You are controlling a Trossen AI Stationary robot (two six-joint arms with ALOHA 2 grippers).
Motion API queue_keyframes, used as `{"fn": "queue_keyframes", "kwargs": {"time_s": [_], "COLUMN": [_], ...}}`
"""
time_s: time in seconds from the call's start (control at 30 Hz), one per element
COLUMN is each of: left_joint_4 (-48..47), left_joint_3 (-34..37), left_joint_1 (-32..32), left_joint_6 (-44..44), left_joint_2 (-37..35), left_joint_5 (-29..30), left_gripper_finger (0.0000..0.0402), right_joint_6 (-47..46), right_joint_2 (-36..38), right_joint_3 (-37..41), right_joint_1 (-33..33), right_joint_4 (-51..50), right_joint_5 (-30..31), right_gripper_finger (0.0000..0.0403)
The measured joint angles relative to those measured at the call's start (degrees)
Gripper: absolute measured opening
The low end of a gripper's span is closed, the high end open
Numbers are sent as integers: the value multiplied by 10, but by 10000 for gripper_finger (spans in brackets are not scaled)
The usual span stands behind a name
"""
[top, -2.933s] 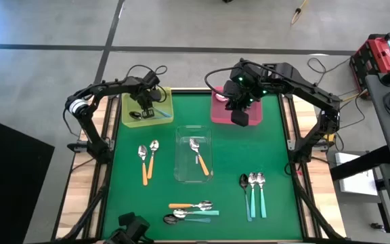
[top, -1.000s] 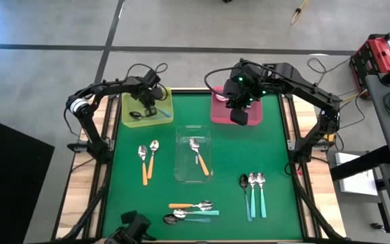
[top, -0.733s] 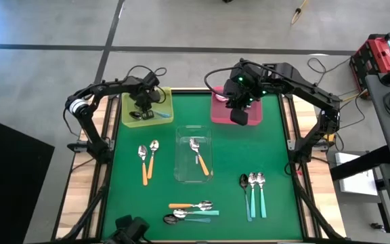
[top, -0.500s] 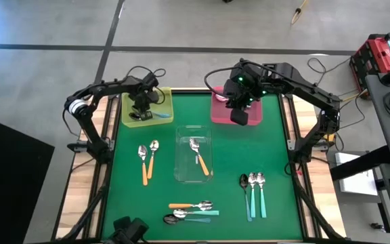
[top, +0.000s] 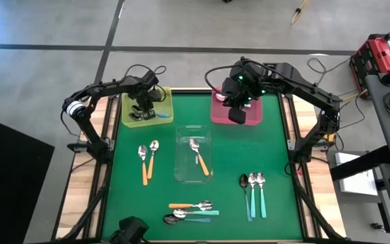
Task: Sort silverware by color (type)
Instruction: Put the right light blue spoon into the pink bin
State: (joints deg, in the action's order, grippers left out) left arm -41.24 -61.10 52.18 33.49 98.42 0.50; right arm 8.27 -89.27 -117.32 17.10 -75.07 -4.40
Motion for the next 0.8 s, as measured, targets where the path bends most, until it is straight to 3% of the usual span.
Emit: {"fn": "queue_keyframes", "kwargs": {"time_s": [0.23, 0.37, 0.8], "left_joint_4": [25, 46, 205], "left_joint_3": [0, 3, 104], "left_joint_1": [-18, -49, -230], "left_joint_6": [-28, -44, -164], "left_joint_2": [-75, -143, -350], "left_joint_5": [-3, -61, -81], "left_gripper_finger": [0, 0, 0], "right_joint_6": [-27, -44, -114], "right_joint_2": [0, 0, 0], "right_joint_3": [7, 29, 159], "right_joint_1": [-14, -33, -124], "right_joint_4": [16, 36, 82], "right_joint_5": [0, 0, 0], "right_gripper_finger": [43, 43, 43]}}
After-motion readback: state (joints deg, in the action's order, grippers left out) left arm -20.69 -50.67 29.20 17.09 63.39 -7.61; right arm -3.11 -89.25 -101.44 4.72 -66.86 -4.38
